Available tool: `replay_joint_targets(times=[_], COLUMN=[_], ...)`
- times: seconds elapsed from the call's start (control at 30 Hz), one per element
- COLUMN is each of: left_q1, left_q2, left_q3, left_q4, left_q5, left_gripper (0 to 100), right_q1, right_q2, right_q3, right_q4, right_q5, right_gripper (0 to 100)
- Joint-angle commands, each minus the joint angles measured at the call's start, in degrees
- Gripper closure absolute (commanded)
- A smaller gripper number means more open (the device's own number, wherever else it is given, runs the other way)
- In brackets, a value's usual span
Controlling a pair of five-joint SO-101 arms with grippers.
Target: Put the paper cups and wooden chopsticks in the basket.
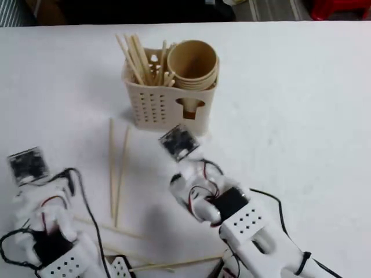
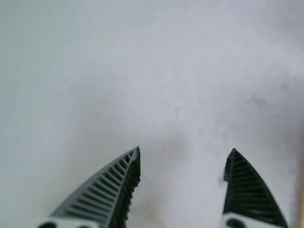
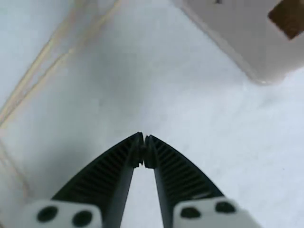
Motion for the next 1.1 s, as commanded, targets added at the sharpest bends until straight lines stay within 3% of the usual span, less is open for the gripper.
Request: replay_joint_targets(times=[0.0,0.17,0.37,0.7,0.93,1.07], left_q1=[8.22,16.04,20.09,28.44,30.11,30.11], left_q2=[-0.57,-0.57,4.44,44.09,66.59,76.88], left_q3=[-4.57,-6.86,-8.62,-26.55,-29.1,-33.41], left_q4=[2.46,4.4,3.96,3.52,-8.26,-10.29], left_q5=[-0.88,-3.34,-4.22,-4.48,-1.41,-0.79], left_gripper=[71,71,71,71,71,73], right_q1=[6.64,15.6,21.14,21.49,21.49,21.49], right_q2=[-1.27,-1.27,-1.27,-1.27,-1.27,-1.27], right_q3=[-0.53,-0.53,-0.53,-0.53,-0.44,-0.44], right_q4=[-5.05,-9.1,-10.86,-10.86,-10.86,-10.77], right_q5=[-2.55,-4.13,-4.04,-3.87,-3.69,-3.6], right_gripper=[97.7,97.7,97.7,97.7,97.7,97.7])
